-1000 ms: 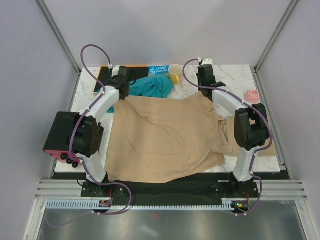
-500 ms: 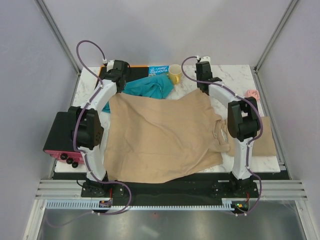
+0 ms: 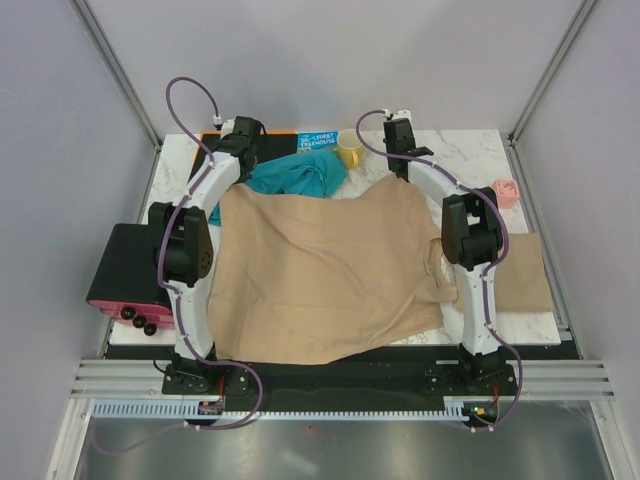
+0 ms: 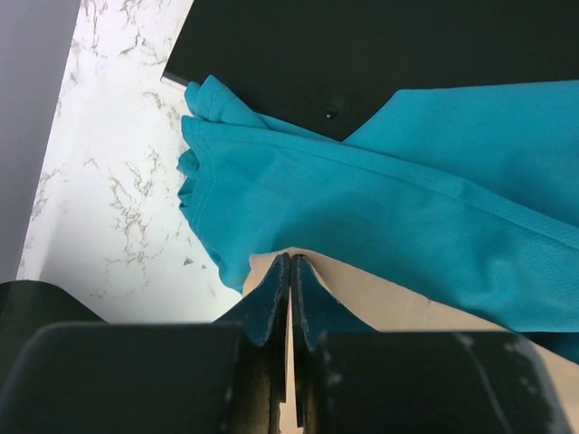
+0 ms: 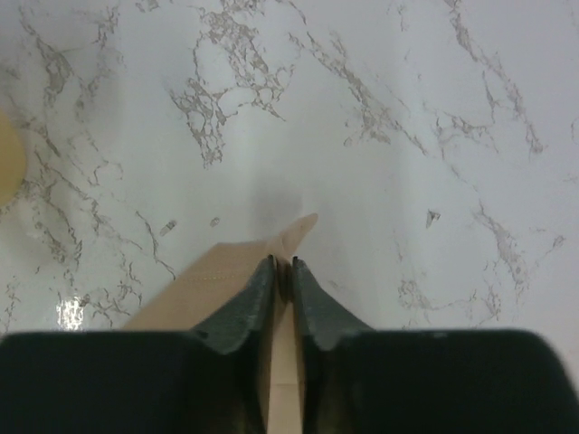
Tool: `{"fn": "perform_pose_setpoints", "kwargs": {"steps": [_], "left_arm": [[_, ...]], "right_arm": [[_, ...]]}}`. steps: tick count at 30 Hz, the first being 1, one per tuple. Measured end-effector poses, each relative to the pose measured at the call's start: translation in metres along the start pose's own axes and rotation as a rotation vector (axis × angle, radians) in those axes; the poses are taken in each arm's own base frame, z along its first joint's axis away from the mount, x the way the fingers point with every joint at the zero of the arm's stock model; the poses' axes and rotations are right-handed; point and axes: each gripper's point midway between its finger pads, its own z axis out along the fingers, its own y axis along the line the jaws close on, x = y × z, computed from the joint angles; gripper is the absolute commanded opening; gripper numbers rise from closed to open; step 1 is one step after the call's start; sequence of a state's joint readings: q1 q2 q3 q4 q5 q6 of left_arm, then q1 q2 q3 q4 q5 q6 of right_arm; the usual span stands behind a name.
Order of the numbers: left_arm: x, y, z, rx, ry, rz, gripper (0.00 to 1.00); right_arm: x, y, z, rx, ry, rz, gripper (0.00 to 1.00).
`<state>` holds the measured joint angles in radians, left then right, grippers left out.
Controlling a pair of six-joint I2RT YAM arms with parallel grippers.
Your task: Fold and stack the t-shirts
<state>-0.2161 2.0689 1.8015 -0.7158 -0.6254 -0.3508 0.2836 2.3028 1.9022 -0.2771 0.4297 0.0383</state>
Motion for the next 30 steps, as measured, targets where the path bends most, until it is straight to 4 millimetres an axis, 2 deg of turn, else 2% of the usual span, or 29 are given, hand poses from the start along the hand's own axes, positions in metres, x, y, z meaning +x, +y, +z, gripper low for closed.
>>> {"fn": "perform_pose_setpoints", "kwargs": {"steps": [4, 8, 9, 15, 16, 17, 24, 28, 30], "left_arm": [[0.005, 0.007, 0.000, -0.017, 0.024, 0.012, 0.23], [0.006, 0.017, 0.000, -0.047, 0.042, 0.014, 0.43], [0.006, 0.020, -0.001, -0.054, 0.044, 0.015, 0.45], [0.007, 0.030, -0.004, -0.072, 0.064, 0.018, 0.47], [0.006, 0.031, -0.005, -0.071, 0.064, 0.017, 0.47], [0.005, 0.032, -0.008, -0.068, 0.061, 0.015, 0.47], [-0.008, 0.029, -0.038, 0.041, 0.041, -0.025, 0.47], [0.001, 0.022, -0.046, 0.088, 0.059, -0.025, 0.45], [0.013, 0.015, -0.046, 0.105, 0.085, -0.011, 0.39]], "right_arm": [[0.006, -0.002, 0.003, 0.015, 0.021, -0.010, 0.34], [0.008, -0.006, 0.003, 0.029, 0.030, -0.010, 0.35], [0.008, -0.007, 0.003, 0.032, 0.029, -0.009, 0.35], [0.000, -0.018, -0.008, 0.052, 0.016, 0.001, 0.37], [-0.003, -0.021, -0.013, 0.053, 0.012, 0.004, 0.45], [-0.007, -0.023, -0.019, 0.053, 0.004, 0.008, 0.48], [-0.036, -0.037, -0.060, 0.032, -0.067, 0.063, 0.49], [-0.029, -0.032, -0.064, -0.007, -0.060, 0.079, 0.49], [-0.015, -0.024, -0.060, -0.043, -0.030, 0.076, 0.46]]}}
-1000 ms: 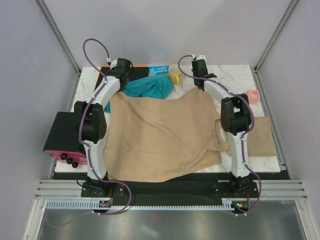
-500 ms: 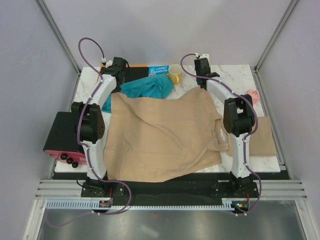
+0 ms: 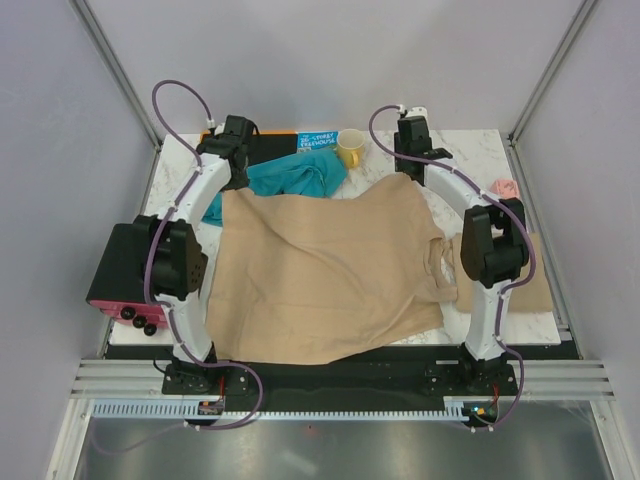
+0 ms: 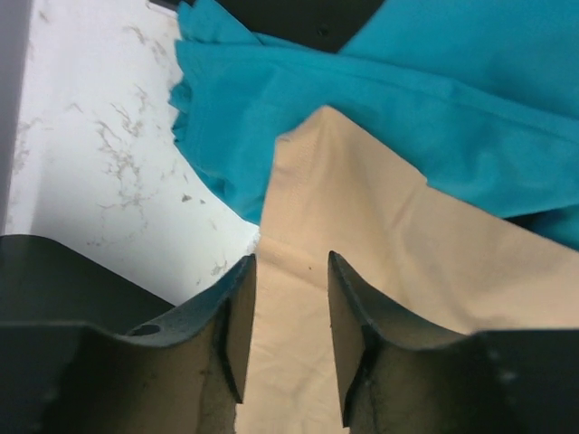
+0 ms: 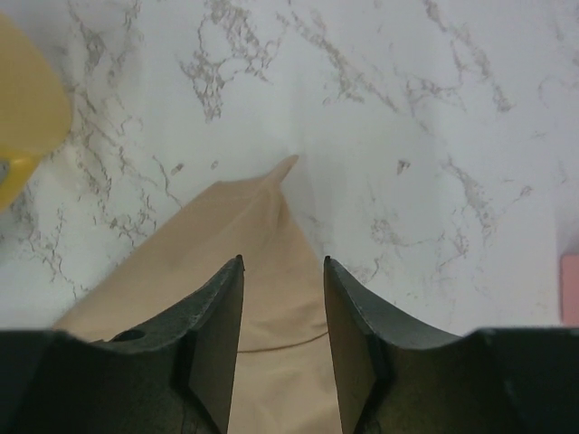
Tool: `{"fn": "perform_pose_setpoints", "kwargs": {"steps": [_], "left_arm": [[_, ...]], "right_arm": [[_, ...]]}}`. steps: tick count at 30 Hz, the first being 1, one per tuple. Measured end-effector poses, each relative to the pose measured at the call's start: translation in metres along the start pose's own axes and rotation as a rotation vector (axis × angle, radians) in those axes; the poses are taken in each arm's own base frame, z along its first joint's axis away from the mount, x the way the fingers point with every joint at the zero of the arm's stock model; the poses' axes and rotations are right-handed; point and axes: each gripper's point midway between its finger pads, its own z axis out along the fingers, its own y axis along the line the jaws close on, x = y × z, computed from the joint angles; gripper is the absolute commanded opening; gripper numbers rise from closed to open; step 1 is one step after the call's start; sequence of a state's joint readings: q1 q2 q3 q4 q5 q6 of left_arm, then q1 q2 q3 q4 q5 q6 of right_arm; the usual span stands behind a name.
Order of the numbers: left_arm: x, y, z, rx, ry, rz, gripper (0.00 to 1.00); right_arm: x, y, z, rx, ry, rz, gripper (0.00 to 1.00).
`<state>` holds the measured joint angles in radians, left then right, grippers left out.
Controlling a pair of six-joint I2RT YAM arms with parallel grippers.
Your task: Fold and stack the t-shirts
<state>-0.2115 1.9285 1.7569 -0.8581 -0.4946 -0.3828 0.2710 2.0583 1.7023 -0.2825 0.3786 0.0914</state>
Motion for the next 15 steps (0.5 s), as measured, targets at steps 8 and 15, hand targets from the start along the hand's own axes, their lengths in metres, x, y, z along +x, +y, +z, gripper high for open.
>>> {"fn": "perform_pose_setpoints", "kwargs": {"steps": [8, 15], "left_arm": [[0.033, -0.043, -0.008, 0.073, 0.046, 0.056, 0.02], [0.054, -0.050, -0.001, 0.073, 0.091, 0.070, 0.07]], "right_arm": [[0.039, 0.023, 0.012, -0.085, 0.093, -0.009, 0.36], [0.076, 0.041, 0.026, -0.140, 0.186, -0.027, 0.42]]}}
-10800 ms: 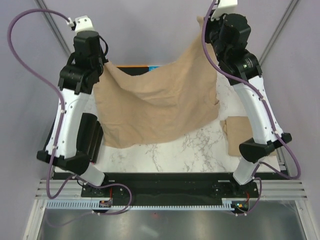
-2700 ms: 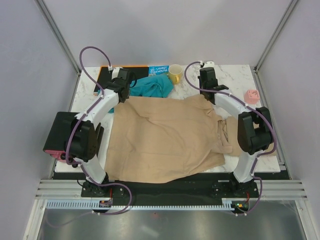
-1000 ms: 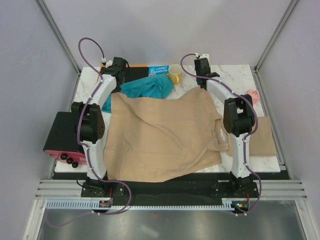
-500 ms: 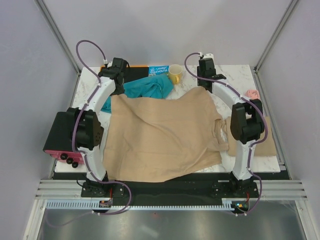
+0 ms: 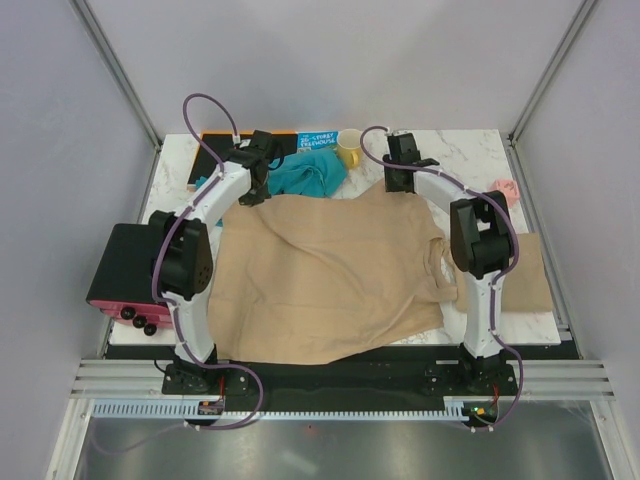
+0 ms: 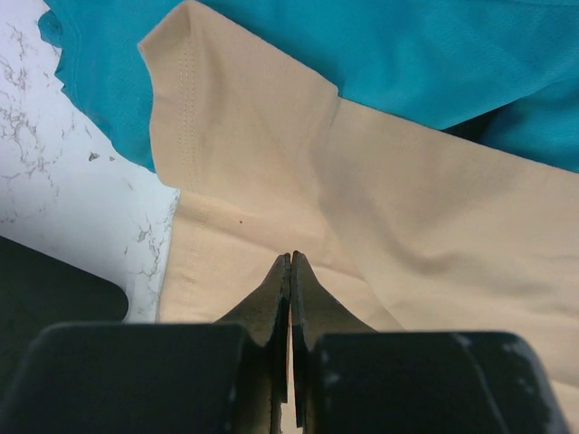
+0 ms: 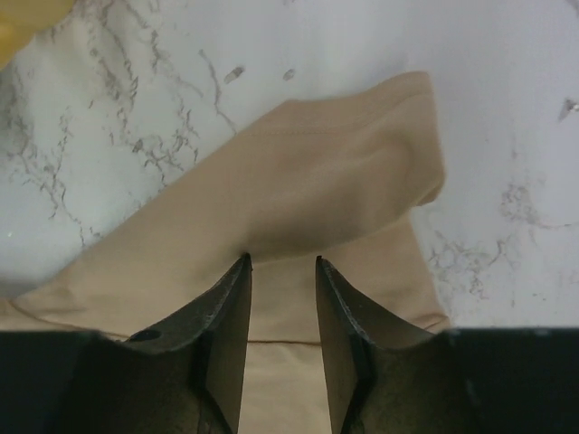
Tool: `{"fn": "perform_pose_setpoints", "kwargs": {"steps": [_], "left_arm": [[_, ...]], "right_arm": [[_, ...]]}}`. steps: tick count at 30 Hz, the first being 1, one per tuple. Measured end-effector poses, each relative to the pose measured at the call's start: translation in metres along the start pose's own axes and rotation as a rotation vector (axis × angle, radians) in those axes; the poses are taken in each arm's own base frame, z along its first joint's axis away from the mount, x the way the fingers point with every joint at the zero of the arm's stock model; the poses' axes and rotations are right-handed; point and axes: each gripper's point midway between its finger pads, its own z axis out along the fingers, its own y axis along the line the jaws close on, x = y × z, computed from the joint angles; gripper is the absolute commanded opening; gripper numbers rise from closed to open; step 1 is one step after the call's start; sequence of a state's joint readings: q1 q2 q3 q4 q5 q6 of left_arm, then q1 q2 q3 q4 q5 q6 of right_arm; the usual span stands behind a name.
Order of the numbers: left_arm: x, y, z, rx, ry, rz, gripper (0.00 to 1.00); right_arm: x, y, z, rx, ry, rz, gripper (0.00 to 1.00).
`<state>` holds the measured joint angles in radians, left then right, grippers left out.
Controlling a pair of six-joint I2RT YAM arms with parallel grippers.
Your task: Fold and stack the t-shirts
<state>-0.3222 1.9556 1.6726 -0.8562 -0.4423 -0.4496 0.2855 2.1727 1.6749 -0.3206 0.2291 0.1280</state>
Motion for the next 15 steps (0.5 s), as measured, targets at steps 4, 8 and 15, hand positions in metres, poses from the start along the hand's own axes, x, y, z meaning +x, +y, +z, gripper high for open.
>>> {"fn": "perform_pose_setpoints", "kwargs": {"steps": [4, 8, 15], "left_arm": [[0.000, -0.001, 0.002, 0.001, -0.003, -0.006, 0.44], [-0.018, -0.007, -0.002, 0.022, -0.045, -0.019, 0.61], [-0.096, -0.045, -0.008, 0.117, -0.188, -0.064, 0.63]], "right_arm": [[0.009, 0.019, -0.001, -0.079, 0.013, -0.012, 0.42], [0.019, 0.045, -0.017, -0.149, 0.016, -0.040, 0.41], [0.031, 0.054, -0.067, -0.212, -0.016, -0.004, 0.41]]}}
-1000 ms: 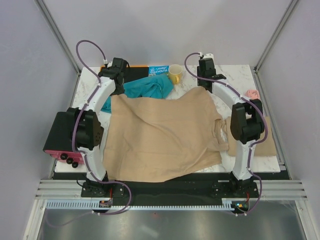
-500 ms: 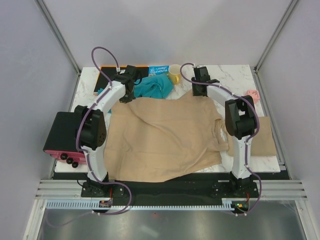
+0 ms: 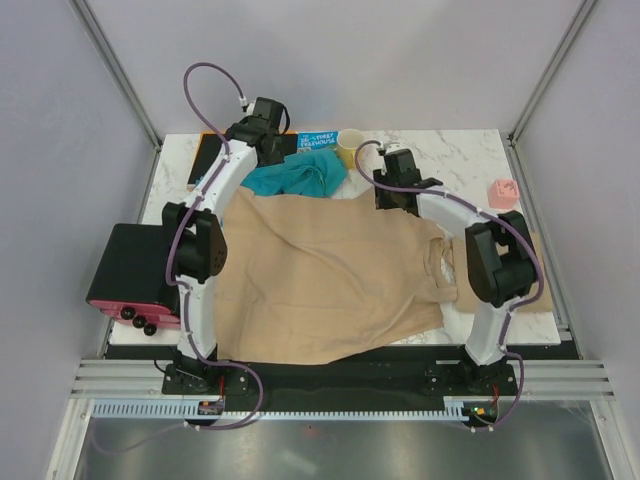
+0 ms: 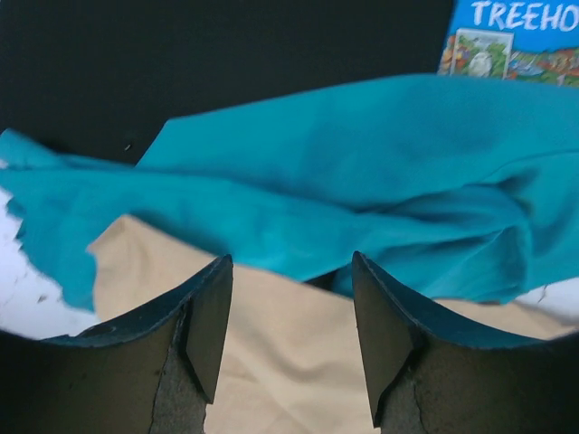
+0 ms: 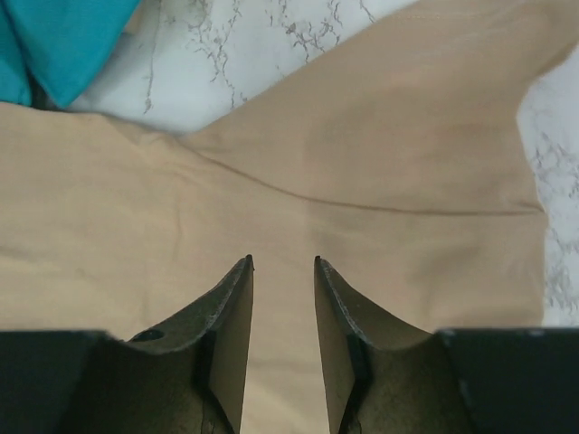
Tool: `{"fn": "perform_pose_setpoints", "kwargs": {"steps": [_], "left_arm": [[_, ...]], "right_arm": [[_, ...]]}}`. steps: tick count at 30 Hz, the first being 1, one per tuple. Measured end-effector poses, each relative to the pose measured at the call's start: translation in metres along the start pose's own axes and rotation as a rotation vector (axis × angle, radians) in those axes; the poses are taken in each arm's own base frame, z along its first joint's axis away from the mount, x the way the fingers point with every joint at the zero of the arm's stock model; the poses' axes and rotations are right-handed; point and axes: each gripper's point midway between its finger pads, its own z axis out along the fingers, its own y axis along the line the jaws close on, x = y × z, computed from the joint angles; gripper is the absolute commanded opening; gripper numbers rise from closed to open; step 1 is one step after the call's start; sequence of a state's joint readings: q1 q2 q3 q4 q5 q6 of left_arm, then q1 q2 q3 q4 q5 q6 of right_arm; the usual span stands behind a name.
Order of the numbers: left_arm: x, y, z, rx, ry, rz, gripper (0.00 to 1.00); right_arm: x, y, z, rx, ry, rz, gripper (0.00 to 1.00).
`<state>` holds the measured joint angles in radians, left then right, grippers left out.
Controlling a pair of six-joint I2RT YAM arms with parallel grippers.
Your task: Fold and stack the t-shirts
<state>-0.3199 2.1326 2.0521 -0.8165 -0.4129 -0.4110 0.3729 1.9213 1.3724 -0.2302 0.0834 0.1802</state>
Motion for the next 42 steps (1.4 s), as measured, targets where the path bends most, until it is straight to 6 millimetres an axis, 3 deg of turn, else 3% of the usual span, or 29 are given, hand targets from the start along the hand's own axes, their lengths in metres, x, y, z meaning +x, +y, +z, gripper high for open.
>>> {"fn": "perform_pose_setpoints", "kwargs": {"steps": [4, 8, 14, 17, 20, 21, 22, 35, 39, 42], "left_arm": [[-0.006, -0.018, 0.026, 0.034, 0.002, 0.005, 0.63], [0.011, -0.029, 0.059, 0.048, 0.052, 0.030, 0.66], [0.038, -0.037, 0.088, 0.075, 0.123, 0.068, 0.68], [0.041, -0.038, 0.091, 0.082, 0.131, 0.077, 0.56], [0.041, -0.039, 0.091, 0.087, 0.131, 0.080, 0.31], [0.041, -0.040, 0.091, 0.091, 0.131, 0.083, 0.14], [0.041, -0.040, 0.091, 0.093, 0.131, 0.086, 0.04], [0.039, -0.034, 0.095, 0.067, 0.118, 0.089, 0.02], [0.024, -0.027, 0.086, 0.045, 0.080, 0.074, 0.02], [-0.005, -0.015, 0.066, 0.041, 0.018, 0.037, 0.02]], "right_arm": [[-0.003, -0.001, -0.037, -0.014, -0.068, 0.041, 0.41], [-0.013, 0.010, -0.067, -0.057, -0.155, 0.069, 0.42], [-0.019, 0.023, -0.074, -0.110, -0.195, 0.088, 0.41], [-0.017, 0.025, -0.072, -0.123, -0.188, 0.094, 0.41], [-0.016, 0.027, -0.071, -0.132, -0.185, 0.097, 0.41], [-0.016, 0.028, -0.071, -0.134, -0.185, 0.097, 0.41], [-0.015, 0.029, -0.070, -0.137, -0.183, 0.098, 0.41], [-0.007, 0.034, -0.064, -0.156, -0.158, 0.105, 0.39], [0.004, 0.037, -0.054, -0.160, -0.122, 0.101, 0.38], [0.011, 0.040, -0.050, -0.163, -0.102, 0.096, 0.38]]}}
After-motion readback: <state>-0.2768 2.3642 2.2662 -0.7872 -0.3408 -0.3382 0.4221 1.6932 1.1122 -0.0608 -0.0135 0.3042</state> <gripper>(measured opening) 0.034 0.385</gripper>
